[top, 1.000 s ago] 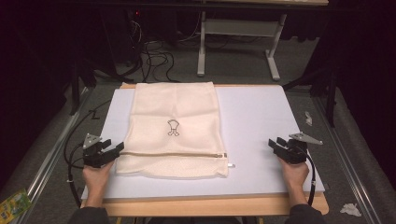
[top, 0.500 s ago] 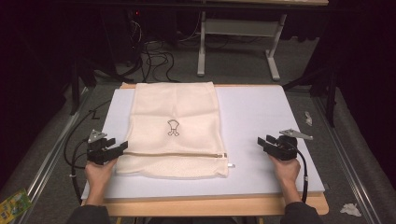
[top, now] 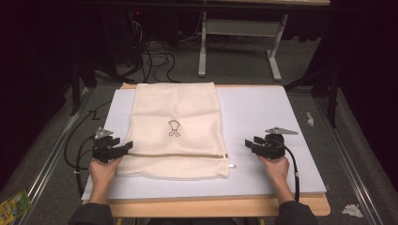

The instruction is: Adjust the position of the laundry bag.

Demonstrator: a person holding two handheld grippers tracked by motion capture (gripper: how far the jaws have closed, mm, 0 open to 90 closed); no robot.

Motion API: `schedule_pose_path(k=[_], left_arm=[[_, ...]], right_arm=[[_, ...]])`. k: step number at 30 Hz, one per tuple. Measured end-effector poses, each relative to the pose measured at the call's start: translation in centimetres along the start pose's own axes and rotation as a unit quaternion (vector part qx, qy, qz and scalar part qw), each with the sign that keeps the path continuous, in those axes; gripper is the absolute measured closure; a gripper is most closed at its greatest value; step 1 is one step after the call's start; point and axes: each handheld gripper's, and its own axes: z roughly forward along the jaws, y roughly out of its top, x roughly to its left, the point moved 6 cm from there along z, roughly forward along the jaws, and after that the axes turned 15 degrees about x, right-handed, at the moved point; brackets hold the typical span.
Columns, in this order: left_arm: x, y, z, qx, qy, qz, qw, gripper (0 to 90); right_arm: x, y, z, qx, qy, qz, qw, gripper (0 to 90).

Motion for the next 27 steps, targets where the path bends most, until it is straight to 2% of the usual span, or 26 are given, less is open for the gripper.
schedule_pose_path(k=[8,9,11,12,22,27], left_arm=[[-0.1,0.1,0.4,0.007,-0.005,-0.005,1.0000,36.9],[-0.2,0.1,0.5,0.010,-0.005,-0.004,0.9999,37.0],[-0.2,0.1,0.6,0.010,-0.007,-0.005,0.9999,37.0],[-0.2,0.2,0.6,0.011,-0.008,-0.006,0.9999,37.0],[-0.7,0.5,1.1,0.028,-0.013,-0.005,0.9995,37.1],[-0.7,0.8,1.4,0.035,-0.012,-0.006,0.9993,37.3]], right_arm=[[2.4,0.7,1.4,0.028,0.017,-0.024,0.9992,49.0],[3.1,1.0,1.8,0.034,0.021,-0.029,0.9988,49.0],[3.4,1.1,1.9,0.036,0.023,-0.033,0.9985,48.8],[4.0,1.4,2.3,0.040,0.028,-0.038,0.9981,48.7],[6.6,2.5,4.2,0.078,0.040,-0.052,0.9948,47.9],[7.6,3.0,5.1,0.100,0.043,-0.050,0.9928,49.1]])
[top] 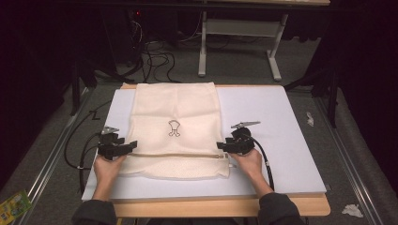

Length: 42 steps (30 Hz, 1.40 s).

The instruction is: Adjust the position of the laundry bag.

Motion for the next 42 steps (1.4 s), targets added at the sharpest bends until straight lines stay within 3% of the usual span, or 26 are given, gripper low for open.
schedule_pose_path(k=[7,15,20,21,22,23,24,42], left_arm=[[0.0,-0.1,0.3,0.012,0.001,-0.002,0.9999,39.8],[0.2,-0.1,0.7,0.026,0.006,-0.004,0.9996,51.8],[0.5,0.0,0.7,0.033,0.017,-0.008,0.9993,65.3],[0.6,0.0,0.6,0.035,0.020,-0.005,0.9992,69.5],[0.7,0.0,0.6,0.036,0.025,-0.004,0.9990,80.5],[0.8,0.0,0.6,0.036,0.025,-0.006,0.9990,80.5],[0.8,0.1,0.6,0.038,0.023,-0.008,0.9990,85.9],[-0.7,1.2,-0.4,0.010,0.004,0.015,0.9998,89.1]], right_arm=[[0.6,0.6,1.0,0.029,0.004,0.001,0.9996,51.1],[0.2,0.5,1.4,0.042,0.002,0.003,0.9991,67.7],[0.3,0.6,1.5,0.047,0.000,-0.008,0.9989,82.4],[0.3,0.6,1.5,0.046,0.000,-0.009,0.9989,84.2],[0.4,0.6,1.5,0.047,-0.001,-0.012,0.9988,86.6],[0.4,0.6,1.5,0.047,-0.001,-0.012,0.9988,86.6],[0.4,0.7,1.4,0.044,-0.004,-0.018,0.9989,87.5],[-0.1,0.6,-0.4,0.010,-0.010,-0.022,0.9996,88.7]])
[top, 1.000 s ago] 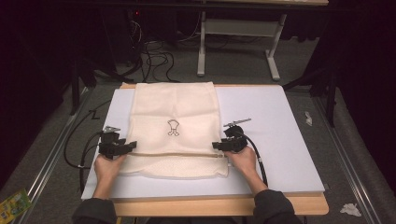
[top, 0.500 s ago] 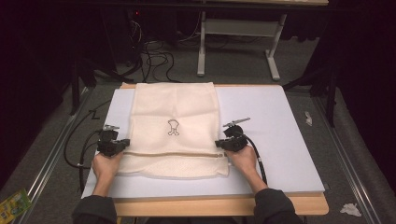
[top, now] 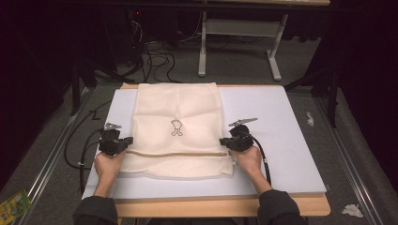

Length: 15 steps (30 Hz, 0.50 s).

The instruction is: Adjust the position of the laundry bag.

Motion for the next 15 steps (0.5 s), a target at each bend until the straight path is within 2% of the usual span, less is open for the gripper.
schedule_pose_path(k=[15], left_arm=[[-2.3,1.5,-0.1,-0.020,-0.018,0.017,0.9995,89.2]], right_arm=[[-1.6,-0.9,-1.6,-0.011,-0.010,0.012,0.9998,88.7]])
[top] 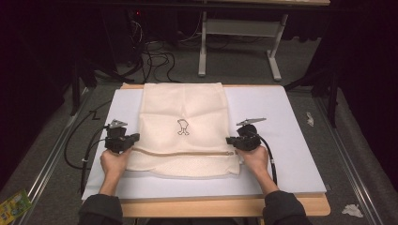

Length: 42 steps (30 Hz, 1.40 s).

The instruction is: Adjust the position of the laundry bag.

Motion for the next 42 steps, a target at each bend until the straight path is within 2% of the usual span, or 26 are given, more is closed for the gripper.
schedule_pose_path(k=[18,27,37,42], left_arm=[[-3.6,1.8,1.2,-0.012,-0.020,0.026,0.9994,89.2],[-5.0,2.3,1.7,-0.013,-0.021,0.038,0.9990,89.1],[-6.2,2.4,2.5,-0.012,-0.024,0.049,0.9984,88.9],[-6.3,2.4,2.7,-0.009,-0.021,0.053,0.9983,88.5]], right_arm=[[-3.0,-1.9,-2.4,-0.012,-0.017,0.018,0.9996,88.7],[-4.5,-3.0,-3.2,-0.016,-0.023,0.035,0.9990,88.6],[-5.6,-3.8,-3.7,-0.015,-0.029,0.045,0.9984,88.5],[-5.8,-3.9,-3.6,-0.012,-0.029,0.048,0.9983,88.4]])
